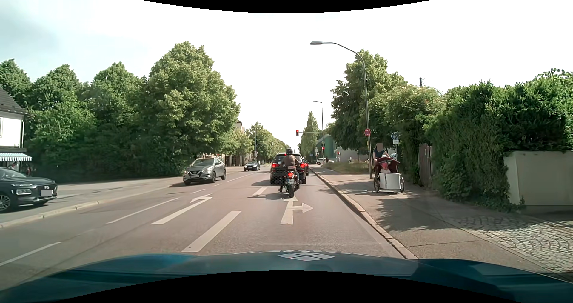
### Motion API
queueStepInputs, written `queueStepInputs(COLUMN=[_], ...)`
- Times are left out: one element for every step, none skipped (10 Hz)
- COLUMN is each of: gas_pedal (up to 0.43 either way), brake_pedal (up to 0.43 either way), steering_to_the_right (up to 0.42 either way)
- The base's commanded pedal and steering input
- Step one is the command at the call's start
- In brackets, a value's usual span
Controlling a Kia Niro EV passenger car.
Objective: Follow the waypoints while adhering to traffic rules and regulations
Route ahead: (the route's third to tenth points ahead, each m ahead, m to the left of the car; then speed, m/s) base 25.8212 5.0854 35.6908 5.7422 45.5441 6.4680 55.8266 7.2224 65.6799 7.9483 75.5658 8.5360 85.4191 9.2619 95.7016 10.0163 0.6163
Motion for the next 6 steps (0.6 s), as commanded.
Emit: queueStepInputs(gas_pedal=[0.000, 0.000, 0.000, 0.000, 0.000, 0.000], brake_pedal=[0.104, 0.079, 0.067, 0.061, 0.049, 0.030], steering_to_the_right=[-0.014, -0.015, -0.015, -0.016, -0.017, -0.016])
